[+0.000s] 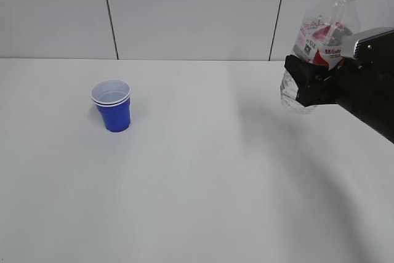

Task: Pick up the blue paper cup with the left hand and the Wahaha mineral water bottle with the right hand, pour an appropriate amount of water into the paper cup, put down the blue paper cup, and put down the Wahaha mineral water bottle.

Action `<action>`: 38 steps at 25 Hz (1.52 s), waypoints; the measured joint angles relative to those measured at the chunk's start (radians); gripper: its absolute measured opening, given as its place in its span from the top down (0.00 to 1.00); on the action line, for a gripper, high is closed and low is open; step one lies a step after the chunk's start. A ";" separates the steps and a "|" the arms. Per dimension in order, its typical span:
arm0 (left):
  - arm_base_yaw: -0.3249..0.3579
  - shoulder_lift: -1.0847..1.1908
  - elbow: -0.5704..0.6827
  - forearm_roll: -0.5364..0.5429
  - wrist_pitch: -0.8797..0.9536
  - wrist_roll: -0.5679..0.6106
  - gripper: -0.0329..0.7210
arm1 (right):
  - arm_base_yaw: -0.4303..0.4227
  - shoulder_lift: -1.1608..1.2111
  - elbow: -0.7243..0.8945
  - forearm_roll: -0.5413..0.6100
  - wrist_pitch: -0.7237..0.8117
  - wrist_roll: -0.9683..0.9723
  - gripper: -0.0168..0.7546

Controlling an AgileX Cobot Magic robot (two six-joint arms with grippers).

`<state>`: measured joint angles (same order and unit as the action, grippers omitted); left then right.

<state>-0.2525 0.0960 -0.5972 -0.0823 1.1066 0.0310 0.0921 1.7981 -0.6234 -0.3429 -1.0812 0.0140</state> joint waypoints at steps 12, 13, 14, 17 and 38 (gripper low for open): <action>0.000 -0.039 0.068 0.049 0.010 0.036 0.31 | 0.000 0.012 -0.002 -0.004 0.000 0.006 0.34; 0.000 -0.039 0.068 0.051 0.011 0.036 0.32 | 0.000 0.021 -0.006 -0.004 0.000 0.008 0.34; 0.000 -0.039 0.068 0.051 0.011 0.036 0.32 | 0.000 0.032 -0.015 -0.004 0.000 0.010 0.34; 0.000 -0.039 0.068 0.052 0.008 0.036 0.33 | 0.000 0.066 -0.055 -0.004 0.002 0.024 0.34; 0.000 -0.039 0.068 0.052 0.004 0.036 0.34 | 0.000 0.309 -0.388 -0.127 0.262 0.239 0.34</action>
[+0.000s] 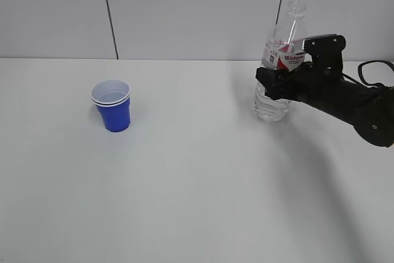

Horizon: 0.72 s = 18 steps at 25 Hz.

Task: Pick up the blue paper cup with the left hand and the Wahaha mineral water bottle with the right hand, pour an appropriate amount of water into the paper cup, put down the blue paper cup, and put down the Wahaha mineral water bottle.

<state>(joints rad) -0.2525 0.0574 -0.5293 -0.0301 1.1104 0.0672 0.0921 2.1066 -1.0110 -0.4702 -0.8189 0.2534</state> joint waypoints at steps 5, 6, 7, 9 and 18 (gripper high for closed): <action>0.000 0.004 0.000 0.000 0.000 0.000 0.35 | 0.001 0.002 -0.004 -0.014 0.046 0.005 0.34; 0.000 0.004 0.000 0.000 0.000 0.000 0.35 | 0.001 0.004 -0.004 -0.016 0.053 0.005 0.34; 0.000 0.004 0.000 0.000 0.000 0.000 0.35 | 0.001 0.009 -0.004 -0.020 0.053 0.005 0.34; 0.000 0.004 0.000 0.000 0.000 0.000 0.35 | 0.001 0.014 -0.006 -0.022 0.051 0.005 0.34; 0.000 0.004 0.000 0.000 0.000 0.002 0.35 | 0.001 0.035 -0.011 -0.021 0.012 0.005 0.34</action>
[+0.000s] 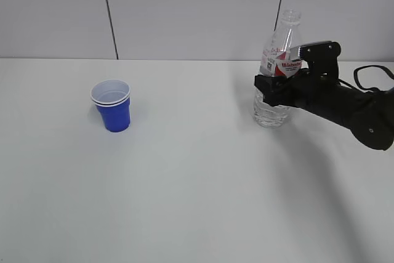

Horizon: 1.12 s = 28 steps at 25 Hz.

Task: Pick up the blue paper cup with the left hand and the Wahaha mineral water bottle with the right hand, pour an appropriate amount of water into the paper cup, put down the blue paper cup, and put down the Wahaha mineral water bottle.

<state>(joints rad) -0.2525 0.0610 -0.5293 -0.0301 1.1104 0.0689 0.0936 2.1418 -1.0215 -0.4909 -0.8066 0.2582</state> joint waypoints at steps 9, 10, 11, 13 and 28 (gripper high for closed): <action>0.000 0.000 0.000 0.000 0.000 0.000 0.35 | 0.000 0.009 0.000 -0.002 -0.023 -0.008 0.29; 0.000 0.002 0.000 0.000 0.000 0.000 0.35 | 0.000 0.009 0.000 -0.002 -0.024 -0.013 0.26; 0.000 0.006 0.000 0.000 0.000 0.000 0.35 | 0.000 0.009 0.000 -0.004 -0.027 -0.023 0.22; 0.000 0.017 0.000 0.000 0.000 0.000 0.35 | 0.000 0.011 0.000 -0.006 -0.037 -0.043 0.18; 0.000 0.020 0.000 0.000 -0.004 0.000 0.35 | 0.000 0.014 0.053 0.019 -0.142 -0.180 0.15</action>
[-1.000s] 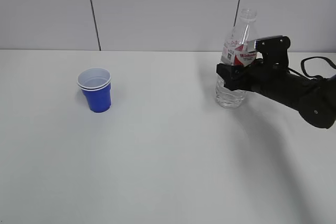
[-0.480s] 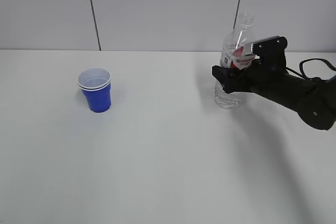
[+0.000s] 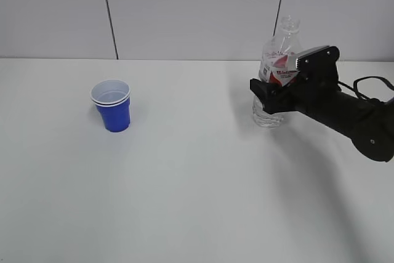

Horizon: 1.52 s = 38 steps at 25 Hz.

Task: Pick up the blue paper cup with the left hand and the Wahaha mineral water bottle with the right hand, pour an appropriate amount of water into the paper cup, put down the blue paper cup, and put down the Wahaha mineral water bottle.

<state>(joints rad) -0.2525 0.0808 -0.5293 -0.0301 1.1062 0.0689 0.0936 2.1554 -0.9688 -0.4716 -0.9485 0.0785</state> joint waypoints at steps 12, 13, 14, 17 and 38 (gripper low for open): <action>0.000 0.000 0.000 0.000 -0.002 0.000 0.35 | 0.000 0.000 0.169 0.151 -0.193 -0.053 0.15; 0.000 0.000 0.000 0.000 -0.002 0.000 0.35 | 0.000 0.000 0.179 0.155 -0.193 -0.053 0.15; 0.000 0.000 0.000 0.000 -0.002 0.000 0.35 | 0.000 0.000 0.187 0.159 -0.193 -0.053 0.15; 0.000 0.000 0.000 0.000 -0.002 0.000 0.35 | 0.000 0.000 0.218 0.165 -0.193 -0.054 0.15; 0.000 0.000 0.000 0.001 -0.002 0.000 0.35 | 0.000 -0.510 0.608 0.138 -0.189 -0.029 0.21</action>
<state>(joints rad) -0.2525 0.0808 -0.5293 -0.0296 1.1041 0.0689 0.0936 1.6456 -0.3608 -0.3335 -1.1377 0.0498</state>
